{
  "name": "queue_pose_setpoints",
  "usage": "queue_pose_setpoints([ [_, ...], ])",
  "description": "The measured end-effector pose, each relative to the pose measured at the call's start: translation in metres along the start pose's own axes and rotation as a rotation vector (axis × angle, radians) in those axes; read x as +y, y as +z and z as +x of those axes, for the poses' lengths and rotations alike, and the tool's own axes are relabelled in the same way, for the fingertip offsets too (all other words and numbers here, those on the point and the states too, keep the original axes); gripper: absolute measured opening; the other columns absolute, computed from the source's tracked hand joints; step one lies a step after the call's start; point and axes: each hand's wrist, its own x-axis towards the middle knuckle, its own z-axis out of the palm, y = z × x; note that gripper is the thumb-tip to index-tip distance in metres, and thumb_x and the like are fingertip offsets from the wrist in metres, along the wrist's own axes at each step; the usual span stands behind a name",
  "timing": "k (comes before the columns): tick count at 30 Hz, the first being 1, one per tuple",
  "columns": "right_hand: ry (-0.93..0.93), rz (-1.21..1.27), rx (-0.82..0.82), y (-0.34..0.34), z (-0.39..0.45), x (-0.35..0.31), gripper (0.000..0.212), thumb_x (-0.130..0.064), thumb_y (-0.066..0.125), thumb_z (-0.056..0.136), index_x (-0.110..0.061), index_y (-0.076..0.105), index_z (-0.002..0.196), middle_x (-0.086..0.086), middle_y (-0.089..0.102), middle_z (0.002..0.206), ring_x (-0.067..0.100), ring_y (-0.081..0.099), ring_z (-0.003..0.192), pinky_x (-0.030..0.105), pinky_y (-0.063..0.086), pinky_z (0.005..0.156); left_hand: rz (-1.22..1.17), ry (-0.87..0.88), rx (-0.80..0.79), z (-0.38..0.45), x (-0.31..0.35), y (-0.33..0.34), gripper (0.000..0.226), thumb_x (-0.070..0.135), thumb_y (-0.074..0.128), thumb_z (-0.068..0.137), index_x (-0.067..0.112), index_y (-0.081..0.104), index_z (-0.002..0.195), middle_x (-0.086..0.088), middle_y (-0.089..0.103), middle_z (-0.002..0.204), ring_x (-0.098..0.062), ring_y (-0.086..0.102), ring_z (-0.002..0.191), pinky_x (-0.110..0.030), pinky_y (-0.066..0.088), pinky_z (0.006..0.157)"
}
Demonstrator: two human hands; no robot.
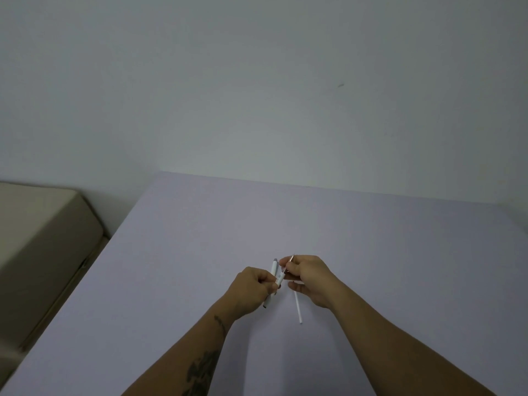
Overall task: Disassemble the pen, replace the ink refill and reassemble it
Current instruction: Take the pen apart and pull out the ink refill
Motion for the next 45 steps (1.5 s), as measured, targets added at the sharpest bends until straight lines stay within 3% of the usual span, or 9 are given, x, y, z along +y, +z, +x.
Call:
queue_pose_setpoints([
  [6,0.019,-0.071,-0.023,0.004,-0.001,-0.003,0.013,-0.022,0.064,0.091,-0.011,0.071,0.094,0.011,0.075,0.099,0.019,0.072,0.088,0.032,0.054,0.07,-0.01,-0.012,0.004,-0.004,-0.001,-0.001,0.016,0.017,0.059,0.091,0.013,0.075,0.086,-0.005,0.067,0.082,-0.017,0.056,0.073,-0.02,0.046,0.062],
  [10,-0.037,-0.106,0.061,0.007,0.0,-0.003,0.011,-0.015,0.064,0.09,-0.012,0.07,0.081,0.008,0.073,0.085,0.014,0.068,0.076,0.026,0.05,0.062,-0.012,-0.008,0.007,-0.006,-0.002,0.0,0.017,0.017,0.059,0.091,0.011,0.075,0.09,-0.007,0.068,0.084,-0.019,0.056,0.075,-0.028,0.049,0.073],
  [14,-0.093,-0.097,0.074,0.007,-0.001,-0.005,0.014,-0.009,0.063,0.09,-0.014,0.075,0.084,0.006,0.073,0.087,0.014,0.069,0.08,0.025,0.049,0.064,-0.024,0.01,0.032,-0.007,0.0,-0.001,0.017,0.018,0.06,0.091,0.01,0.075,0.09,-0.011,0.069,0.085,-0.02,0.056,0.074,-0.033,0.051,0.076],
  [19,-0.091,-0.042,0.042,0.003,0.0,-0.007,0.016,-0.01,0.065,0.088,-0.018,0.073,0.099,0.008,0.075,0.095,0.015,0.072,0.081,0.028,0.051,0.068,-0.021,0.031,0.048,-0.005,0.003,-0.006,0.016,0.018,0.061,0.09,0.013,0.075,0.085,-0.007,0.068,0.081,-0.017,0.055,0.072,-0.026,0.048,0.067],
  [22,-0.054,-0.111,0.024,0.002,0.001,-0.007,0.011,-0.023,0.068,0.088,-0.013,0.072,0.09,0.004,0.073,0.087,0.015,0.068,0.076,0.028,0.052,0.064,-0.026,0.039,0.045,-0.004,0.003,-0.008,0.017,0.017,0.061,0.09,0.016,0.074,0.079,-0.004,0.066,0.077,-0.016,0.054,0.069,-0.023,0.047,0.063],
  [25,-0.083,-0.105,0.068,0.003,0.003,-0.006,0.013,-0.016,0.065,0.089,-0.012,0.071,0.078,0.003,0.069,0.077,0.012,0.065,0.069,0.025,0.051,0.062,-0.019,0.029,0.037,-0.003,0.004,-0.007,0.016,0.017,0.061,0.09,0.015,0.074,0.082,-0.005,0.066,0.079,-0.017,0.054,0.071,-0.024,0.046,0.064],
  [32,-0.06,-0.011,0.074,0.0,0.005,-0.012,0.024,-0.006,0.05,0.096,-0.014,0.072,0.09,0.004,0.071,0.085,0.016,0.067,0.079,0.029,0.054,0.068,-0.004,0.045,0.057,-0.002,0.001,-0.003,0.016,0.016,0.06,0.089,0.017,0.071,0.078,0.001,0.063,0.073,-0.011,0.051,0.065,-0.017,0.04,0.058],
  [38,-0.129,-0.083,0.125,-0.009,0.011,-0.02,0.015,-0.016,0.059,0.094,-0.015,0.071,0.086,0.003,0.071,0.081,0.014,0.068,0.072,0.027,0.053,0.065,0.039,0.034,0.097,0.005,-0.008,0.007,0.015,0.018,0.058,0.089,0.018,0.072,0.082,0.002,0.063,0.072,-0.009,0.05,0.057,-0.019,0.041,0.056],
  [45,-0.201,-0.011,0.24,-0.023,0.033,-0.035,0.019,-0.015,0.062,0.09,-0.011,0.071,0.074,-0.001,0.068,0.067,0.006,0.06,0.055,0.022,0.048,0.054,0.082,-0.046,0.15,0.012,-0.018,0.014,0.018,0.023,0.057,0.089,0.021,0.066,0.074,-0.002,0.066,0.073,-0.015,0.056,0.062,-0.031,0.051,0.066],
])
